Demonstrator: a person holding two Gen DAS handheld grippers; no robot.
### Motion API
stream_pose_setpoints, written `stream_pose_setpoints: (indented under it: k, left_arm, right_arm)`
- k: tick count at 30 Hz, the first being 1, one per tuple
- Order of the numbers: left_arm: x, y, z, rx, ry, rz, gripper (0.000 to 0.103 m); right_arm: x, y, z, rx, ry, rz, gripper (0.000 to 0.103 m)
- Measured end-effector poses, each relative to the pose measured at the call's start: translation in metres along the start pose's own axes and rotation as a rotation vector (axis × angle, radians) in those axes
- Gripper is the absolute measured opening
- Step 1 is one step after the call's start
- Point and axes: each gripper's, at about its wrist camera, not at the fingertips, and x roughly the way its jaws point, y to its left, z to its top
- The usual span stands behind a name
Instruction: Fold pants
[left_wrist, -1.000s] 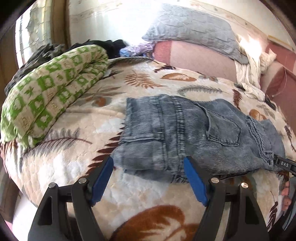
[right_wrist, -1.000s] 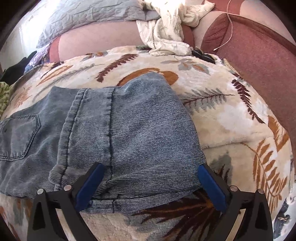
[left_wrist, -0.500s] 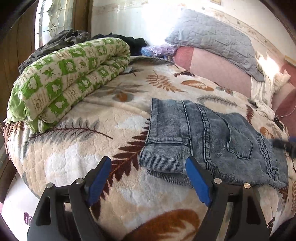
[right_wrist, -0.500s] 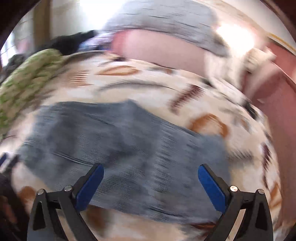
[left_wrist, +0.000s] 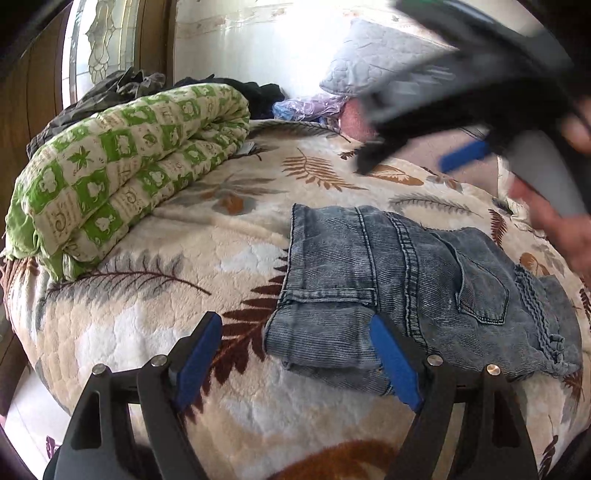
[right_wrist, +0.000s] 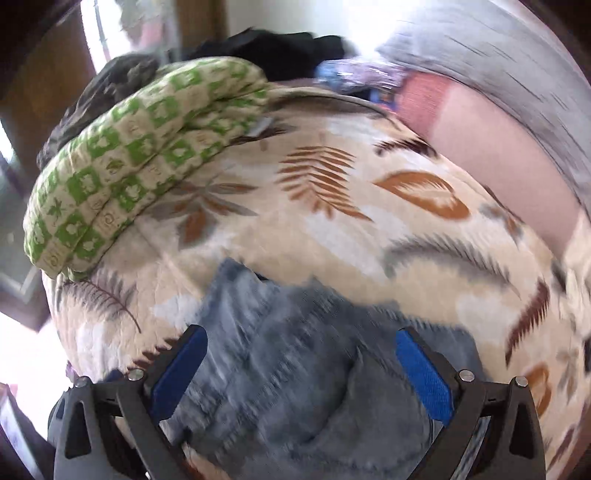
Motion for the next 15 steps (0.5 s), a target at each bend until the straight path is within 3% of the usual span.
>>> stream_pose_setpoints:
  k: [9,11,15]
  left_arm:
    - [0.007,-0.005,0.003,-0.001,0.01,-0.081,0.083]
    - [0.012,-0.004,0.004,-0.024,0.033,-0.112,0.083]
    - [0.019,-0.003,0.004,-0.055,0.063,-0.155,0.083]
  right_arm:
    - [0.049,0.044,0.043,-0.169,0.097,0.096,0.101]
    - [0.056,0.05,0.043,-0.184,0.117,0.122,0.092]
    - [0.07,0.059,0.044,-0.211,0.15,0.12,0.086]
